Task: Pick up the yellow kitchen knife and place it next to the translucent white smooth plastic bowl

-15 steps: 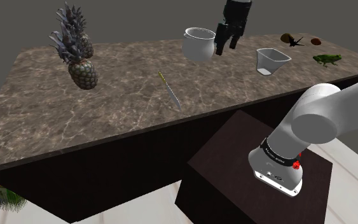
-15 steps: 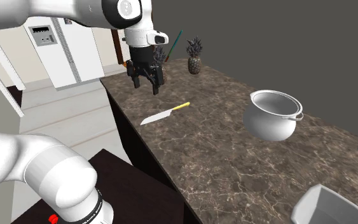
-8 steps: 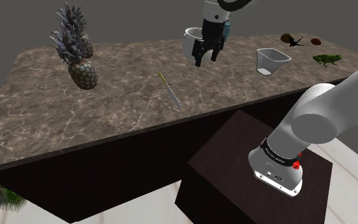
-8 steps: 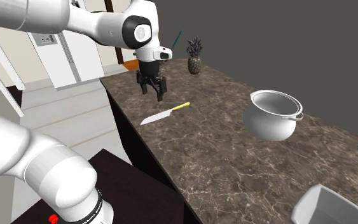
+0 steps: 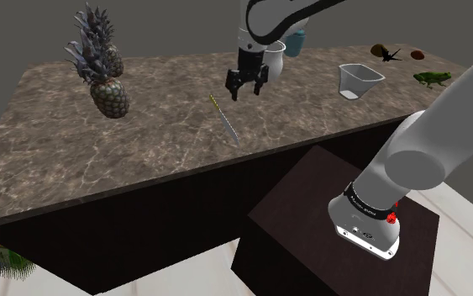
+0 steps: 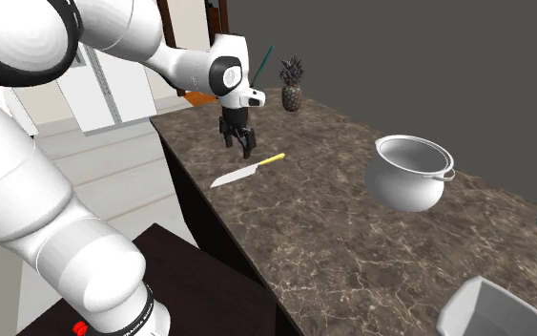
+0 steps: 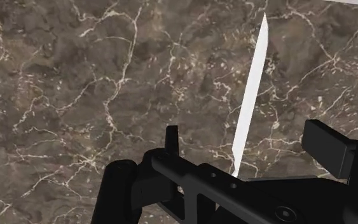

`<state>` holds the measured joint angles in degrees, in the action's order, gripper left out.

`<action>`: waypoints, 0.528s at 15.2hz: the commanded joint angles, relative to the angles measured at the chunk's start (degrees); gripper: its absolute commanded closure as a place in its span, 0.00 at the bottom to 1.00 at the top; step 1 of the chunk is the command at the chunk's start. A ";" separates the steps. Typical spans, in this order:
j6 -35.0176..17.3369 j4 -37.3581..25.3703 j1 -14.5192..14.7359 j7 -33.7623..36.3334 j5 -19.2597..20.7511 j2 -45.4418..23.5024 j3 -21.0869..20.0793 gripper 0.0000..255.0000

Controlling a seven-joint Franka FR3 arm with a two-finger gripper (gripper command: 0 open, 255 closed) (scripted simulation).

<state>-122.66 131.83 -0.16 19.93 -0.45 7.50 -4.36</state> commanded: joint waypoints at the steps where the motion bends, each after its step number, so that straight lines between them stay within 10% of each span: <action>1: -3.02 -1.23 -0.14 1.91 0.15 -4.13 -0.15 0.00; 8: -9.72 -10.31 0.48 9.07 1.10 -19.61 -0.22 0.00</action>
<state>-131.60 123.21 0.00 27.61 0.51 -9.74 -4.49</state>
